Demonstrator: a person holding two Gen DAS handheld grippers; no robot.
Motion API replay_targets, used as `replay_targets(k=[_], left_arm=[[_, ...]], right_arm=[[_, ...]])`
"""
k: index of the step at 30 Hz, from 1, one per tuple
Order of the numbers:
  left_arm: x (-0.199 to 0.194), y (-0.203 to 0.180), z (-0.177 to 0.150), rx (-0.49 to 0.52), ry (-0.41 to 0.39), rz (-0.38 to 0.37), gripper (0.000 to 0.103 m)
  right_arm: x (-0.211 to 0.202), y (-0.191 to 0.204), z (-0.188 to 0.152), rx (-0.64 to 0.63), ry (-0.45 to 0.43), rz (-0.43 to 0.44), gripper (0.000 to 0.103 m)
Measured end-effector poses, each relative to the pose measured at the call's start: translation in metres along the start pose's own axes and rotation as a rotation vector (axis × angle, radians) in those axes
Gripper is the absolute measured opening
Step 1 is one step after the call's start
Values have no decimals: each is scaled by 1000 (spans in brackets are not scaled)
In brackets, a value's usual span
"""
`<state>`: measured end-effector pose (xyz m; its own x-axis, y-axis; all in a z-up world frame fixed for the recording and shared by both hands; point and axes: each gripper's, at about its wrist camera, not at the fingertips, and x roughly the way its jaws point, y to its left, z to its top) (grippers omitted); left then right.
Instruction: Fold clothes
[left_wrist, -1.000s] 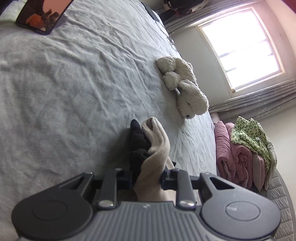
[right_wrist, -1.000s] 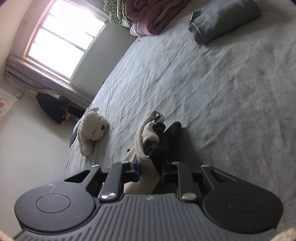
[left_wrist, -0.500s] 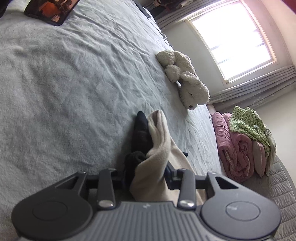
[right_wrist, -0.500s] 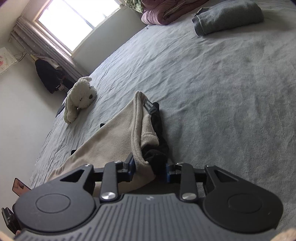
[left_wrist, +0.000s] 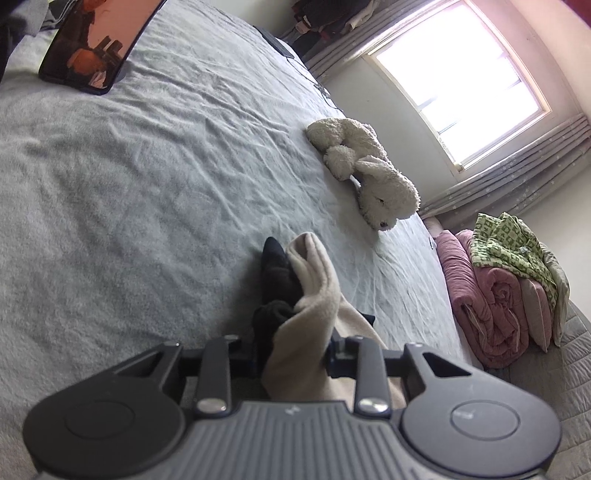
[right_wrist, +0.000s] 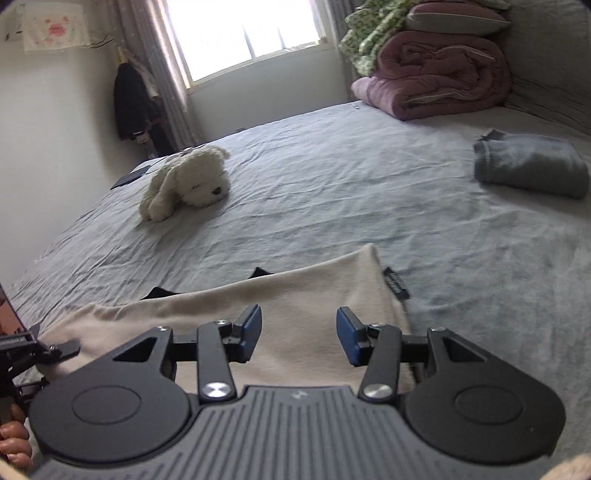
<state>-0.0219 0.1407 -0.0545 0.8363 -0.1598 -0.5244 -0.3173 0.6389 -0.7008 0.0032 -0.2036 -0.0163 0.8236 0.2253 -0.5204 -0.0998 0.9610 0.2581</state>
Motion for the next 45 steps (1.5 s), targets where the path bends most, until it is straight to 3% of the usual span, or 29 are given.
replay_targets(k=[6, 8, 11, 15, 24, 32, 36, 39, 45], left_arm=[[-2, -5, -1, 53, -18, 14, 30], [-1, -4, -1, 55, -13, 22, 30], [-2, -3, -2, 59, -11, 25, 30], [-4, -4, -3, 61, -16, 26, 30], [-8, -12, -6, 74, -43, 33, 30], [-13, -17, -4, 54, -48, 20, 30], [-16, -25, -4, 53, -62, 11, 30], [-19, -33, -5, 62, -76, -3, 30], [-26, -55, -10, 106, -99, -43, 30]], right_arm=[[22, 48, -6, -166, 30, 95, 37], [32, 61, -9, -213, 44, 114, 24], [49, 78, -10, -287, 47, 118, 14], [74, 91, -13, -369, 60, 81, 9], [102, 78, -9, -307, 83, 53, 6], [69, 86, -2, -288, 72, 99, 10], [53, 90, -11, -281, 124, 124, 10], [53, 90, -20, -269, 173, 121, 10], [61, 90, -29, -226, 189, 129, 11]])
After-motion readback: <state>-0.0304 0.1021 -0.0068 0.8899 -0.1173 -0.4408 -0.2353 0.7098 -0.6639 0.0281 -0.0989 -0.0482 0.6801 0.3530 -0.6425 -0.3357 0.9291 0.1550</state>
